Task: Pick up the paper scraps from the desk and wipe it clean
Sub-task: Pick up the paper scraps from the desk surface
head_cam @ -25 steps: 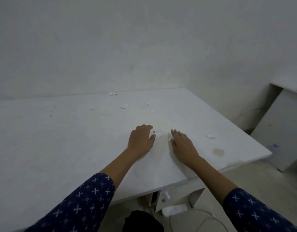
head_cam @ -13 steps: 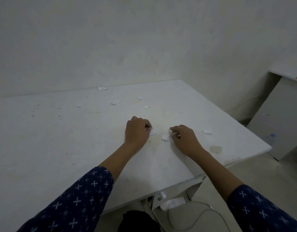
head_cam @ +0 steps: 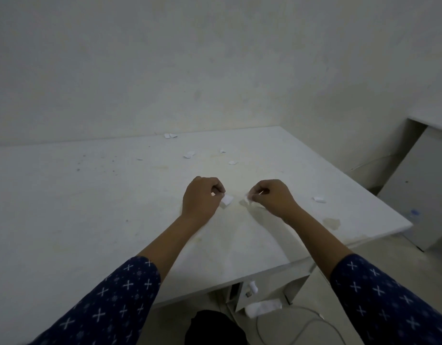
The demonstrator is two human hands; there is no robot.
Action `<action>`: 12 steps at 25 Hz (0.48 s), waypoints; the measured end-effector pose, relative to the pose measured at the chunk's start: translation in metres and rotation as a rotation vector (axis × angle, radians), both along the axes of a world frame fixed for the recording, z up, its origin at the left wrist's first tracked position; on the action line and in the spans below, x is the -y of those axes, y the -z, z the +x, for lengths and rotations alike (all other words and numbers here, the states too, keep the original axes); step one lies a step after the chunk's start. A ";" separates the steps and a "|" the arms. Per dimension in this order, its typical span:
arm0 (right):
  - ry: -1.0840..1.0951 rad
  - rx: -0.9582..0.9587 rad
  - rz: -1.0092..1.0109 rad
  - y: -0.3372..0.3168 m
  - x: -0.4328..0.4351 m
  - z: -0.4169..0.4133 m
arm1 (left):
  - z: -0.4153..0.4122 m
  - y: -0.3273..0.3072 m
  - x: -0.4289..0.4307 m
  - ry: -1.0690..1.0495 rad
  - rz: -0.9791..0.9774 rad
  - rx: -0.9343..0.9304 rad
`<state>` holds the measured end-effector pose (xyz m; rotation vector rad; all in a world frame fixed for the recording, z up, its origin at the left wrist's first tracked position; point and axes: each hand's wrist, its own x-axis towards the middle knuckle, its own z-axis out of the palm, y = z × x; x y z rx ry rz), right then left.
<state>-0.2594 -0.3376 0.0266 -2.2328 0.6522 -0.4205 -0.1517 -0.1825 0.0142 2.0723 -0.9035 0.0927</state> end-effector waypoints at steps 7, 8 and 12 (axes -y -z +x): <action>-0.135 0.122 0.417 -0.012 -0.091 0.031 | 0.022 -0.008 -0.085 -0.098 -0.092 -0.018; -0.154 0.114 0.444 -0.009 -0.106 0.038 | 0.026 -0.008 -0.103 -0.125 -0.087 -0.020; -0.273 0.088 0.500 0.001 -0.180 0.072 | 0.041 -0.009 -0.188 -0.256 -0.046 -0.016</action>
